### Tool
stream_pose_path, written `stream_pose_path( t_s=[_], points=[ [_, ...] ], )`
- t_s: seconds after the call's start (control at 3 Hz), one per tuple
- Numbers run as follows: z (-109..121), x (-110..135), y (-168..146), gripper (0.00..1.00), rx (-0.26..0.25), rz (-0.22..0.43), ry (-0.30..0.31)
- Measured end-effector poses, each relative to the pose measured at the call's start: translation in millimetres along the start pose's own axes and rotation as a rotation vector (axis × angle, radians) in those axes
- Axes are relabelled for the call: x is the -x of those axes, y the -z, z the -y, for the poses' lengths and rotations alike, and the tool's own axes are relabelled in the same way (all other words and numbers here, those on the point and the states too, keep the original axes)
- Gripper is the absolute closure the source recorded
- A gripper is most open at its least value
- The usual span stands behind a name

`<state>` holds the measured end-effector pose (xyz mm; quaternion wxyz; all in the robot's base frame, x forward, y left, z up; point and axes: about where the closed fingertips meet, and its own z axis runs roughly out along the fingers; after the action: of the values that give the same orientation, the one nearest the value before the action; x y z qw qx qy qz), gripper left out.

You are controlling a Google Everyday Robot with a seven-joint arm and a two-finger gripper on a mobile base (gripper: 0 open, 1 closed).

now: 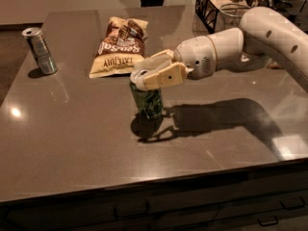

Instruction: Place green can upright

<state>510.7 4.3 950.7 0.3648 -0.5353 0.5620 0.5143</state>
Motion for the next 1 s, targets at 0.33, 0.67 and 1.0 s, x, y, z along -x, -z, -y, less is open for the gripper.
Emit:
stream_pose_path(
  t_s=[0.33,0.67,1.0],
  points=[
    [5.6,0.8,6.2,0.6,-0.037,0.104,0.003],
    [5.1,2.8,5.1,0.37,-0.036,0.109,0.006],
    [4.2,4.3,2.1,0.05,-0.031,0.108,0.008]
  ],
)
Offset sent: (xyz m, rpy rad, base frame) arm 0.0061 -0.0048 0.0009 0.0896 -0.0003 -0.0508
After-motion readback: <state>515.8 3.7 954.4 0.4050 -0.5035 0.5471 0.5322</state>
